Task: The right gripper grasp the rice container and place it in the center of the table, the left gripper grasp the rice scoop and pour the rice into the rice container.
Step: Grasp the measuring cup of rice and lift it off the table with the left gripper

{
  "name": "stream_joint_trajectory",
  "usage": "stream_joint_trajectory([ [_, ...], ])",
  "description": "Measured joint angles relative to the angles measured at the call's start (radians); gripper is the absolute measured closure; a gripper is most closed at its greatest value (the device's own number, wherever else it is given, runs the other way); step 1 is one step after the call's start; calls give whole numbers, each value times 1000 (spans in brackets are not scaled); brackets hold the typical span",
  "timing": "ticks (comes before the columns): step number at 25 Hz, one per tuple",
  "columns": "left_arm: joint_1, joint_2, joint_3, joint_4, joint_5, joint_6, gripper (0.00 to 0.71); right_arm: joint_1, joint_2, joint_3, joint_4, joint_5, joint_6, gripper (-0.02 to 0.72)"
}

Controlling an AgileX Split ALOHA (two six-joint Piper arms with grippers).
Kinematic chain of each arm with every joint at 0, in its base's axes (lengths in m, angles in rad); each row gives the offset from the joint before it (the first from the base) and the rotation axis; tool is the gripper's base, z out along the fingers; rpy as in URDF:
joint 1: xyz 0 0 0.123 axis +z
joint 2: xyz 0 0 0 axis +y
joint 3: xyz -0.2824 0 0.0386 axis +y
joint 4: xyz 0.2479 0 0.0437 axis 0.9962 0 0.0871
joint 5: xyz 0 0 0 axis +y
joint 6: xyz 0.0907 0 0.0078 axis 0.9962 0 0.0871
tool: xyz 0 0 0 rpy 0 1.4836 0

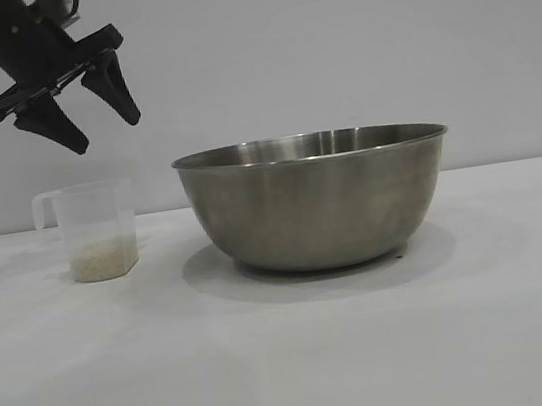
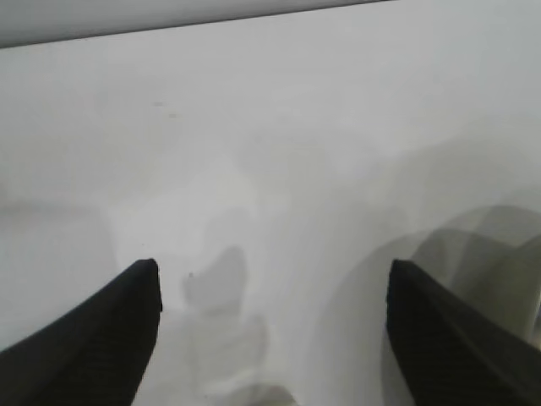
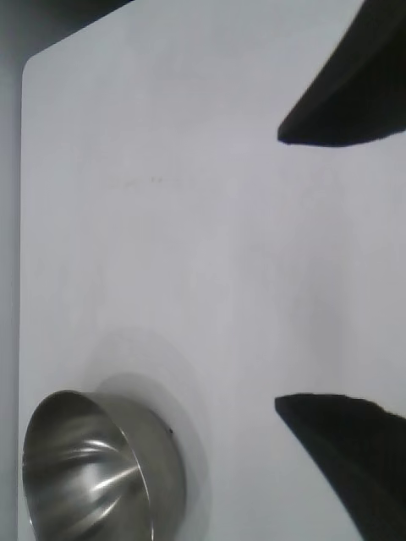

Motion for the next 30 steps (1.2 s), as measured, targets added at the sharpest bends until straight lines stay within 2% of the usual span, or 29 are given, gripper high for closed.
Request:
stream_joint_trajectory([
  [15,0,0,0,0,0,0,160,0,0,0,2,0,0,190],
  [22,0,0,0,0,-49,0,160,0,0,0,2,0,0,190],
  [30,0,0,0,3,-47,5,160,0,0,0,2,0,0,190],
])
